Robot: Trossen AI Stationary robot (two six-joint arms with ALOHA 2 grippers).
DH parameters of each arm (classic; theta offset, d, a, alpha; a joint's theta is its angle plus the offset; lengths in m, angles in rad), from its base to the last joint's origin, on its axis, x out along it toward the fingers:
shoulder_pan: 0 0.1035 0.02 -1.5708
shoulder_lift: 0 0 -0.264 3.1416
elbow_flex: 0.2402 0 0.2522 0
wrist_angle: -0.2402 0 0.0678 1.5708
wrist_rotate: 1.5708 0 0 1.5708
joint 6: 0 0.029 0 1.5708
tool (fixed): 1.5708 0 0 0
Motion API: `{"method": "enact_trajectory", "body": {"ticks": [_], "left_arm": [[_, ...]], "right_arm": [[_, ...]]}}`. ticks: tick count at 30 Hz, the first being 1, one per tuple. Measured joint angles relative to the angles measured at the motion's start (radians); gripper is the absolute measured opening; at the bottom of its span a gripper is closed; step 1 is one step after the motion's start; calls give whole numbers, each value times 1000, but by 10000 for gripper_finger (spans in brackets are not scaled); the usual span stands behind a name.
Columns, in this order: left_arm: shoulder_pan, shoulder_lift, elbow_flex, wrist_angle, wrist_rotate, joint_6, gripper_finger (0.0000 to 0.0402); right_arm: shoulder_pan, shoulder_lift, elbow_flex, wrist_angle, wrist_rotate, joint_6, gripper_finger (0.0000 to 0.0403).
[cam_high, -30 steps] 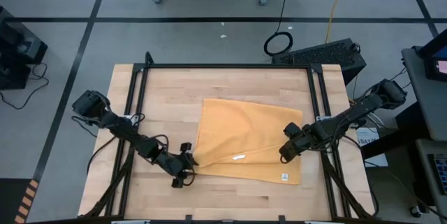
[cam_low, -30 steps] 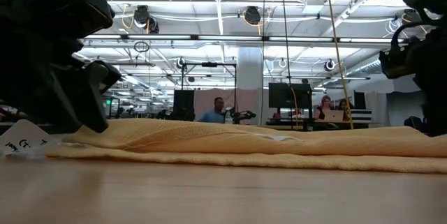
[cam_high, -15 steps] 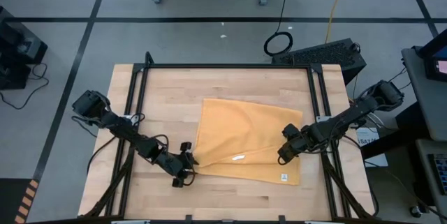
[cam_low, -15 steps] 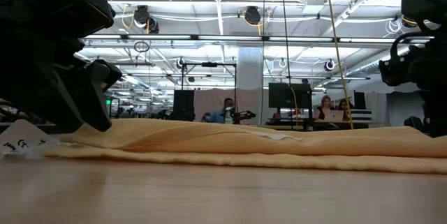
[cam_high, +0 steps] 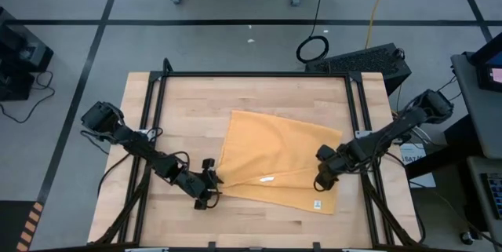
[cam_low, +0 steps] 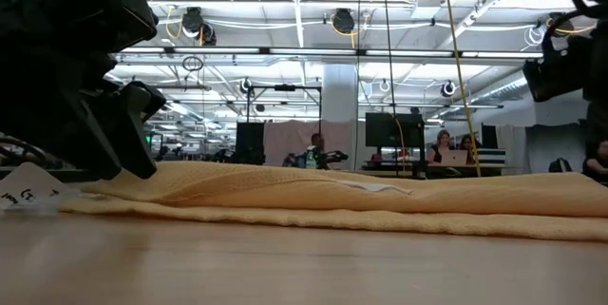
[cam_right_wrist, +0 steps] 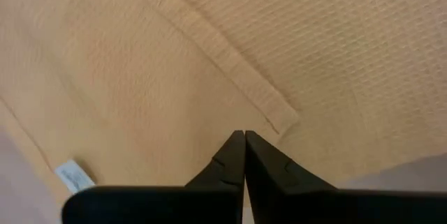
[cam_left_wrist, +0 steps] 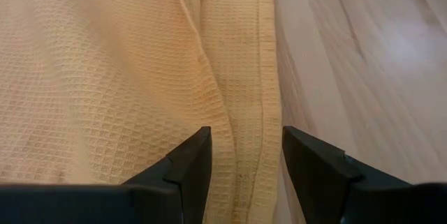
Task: Roll towel
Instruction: Fold the yellow towel in
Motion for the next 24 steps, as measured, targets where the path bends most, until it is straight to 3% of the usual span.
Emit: {"method": "enact_trajectory", "body": {"ticks": [5,10,16,20,24], "left_arm": [[0,0,0,0,0,3,180],[0,0,0,0,-15,2,180],[0,0,0,0,-19,2,180],[0,0,0,0,-19,2,180],[0,0,0,0,-19,2,180]], "right_arm": [[22,1,4,-47,30,-19,15],[18,13,-3,-53,88,115,84],[21,17,-19,-17,61,213,160],[21,48,-19,-17,59,218,168],[21,103,-20,10,52,198,144]]}}
